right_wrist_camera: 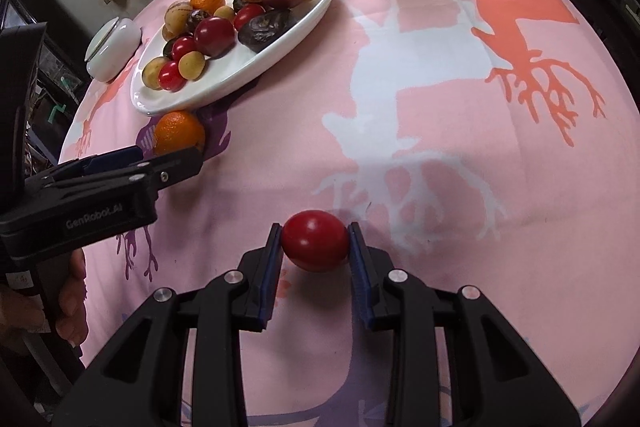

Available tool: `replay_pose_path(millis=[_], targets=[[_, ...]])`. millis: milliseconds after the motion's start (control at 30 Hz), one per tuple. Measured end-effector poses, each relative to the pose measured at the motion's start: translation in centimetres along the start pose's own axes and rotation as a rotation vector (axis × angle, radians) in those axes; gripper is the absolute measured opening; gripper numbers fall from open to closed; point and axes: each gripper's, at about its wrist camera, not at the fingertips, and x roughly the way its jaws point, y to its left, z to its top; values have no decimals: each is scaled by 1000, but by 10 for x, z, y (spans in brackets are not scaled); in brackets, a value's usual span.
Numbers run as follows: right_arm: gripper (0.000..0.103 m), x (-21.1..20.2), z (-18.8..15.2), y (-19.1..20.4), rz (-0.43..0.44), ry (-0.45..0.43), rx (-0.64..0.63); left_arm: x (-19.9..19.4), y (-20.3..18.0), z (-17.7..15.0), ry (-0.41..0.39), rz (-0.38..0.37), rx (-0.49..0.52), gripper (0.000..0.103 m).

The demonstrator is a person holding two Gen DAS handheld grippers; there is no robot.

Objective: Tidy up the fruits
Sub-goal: 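Grasp the mandarin orange with the left gripper while the right holds the tomato, then carry the mandarin and tomato onto the white plate and open both grippers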

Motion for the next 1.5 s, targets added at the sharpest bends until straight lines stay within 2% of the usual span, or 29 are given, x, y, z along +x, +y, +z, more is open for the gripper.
replay_pose_path(millis=[33,67,200,367,567,833,1033,1267,1500], targets=[[32,0,1,-1,3,-1,1,3,0,2,8,-15,-5,60],[32,0,1,-1,5,-1,2,7,0,4,23,-26,-4,53],[32,0,2,-2,5,-3,2,9,-4,3,13,-40,35,40],[32,-1,2,-2,-5,1,2,4,1,-3,18,-48,28,39],[32,-2,2,3,-7,10,9,-20,17,-22,17,-72,-8,39],[33,-14,8,22,23,-11,-19,-53,41,-34,-21,-72,-37,39],[33,-25,24,35,78,-39,-18,-72,46,-11,-83,-70,-37,39],[33,-37,65,51,123,-104,-37,-83,43,26,-158,-86,-25,39],[33,-31,104,56,150,-135,-25,-66,44,54,-161,-74,-27,39]])
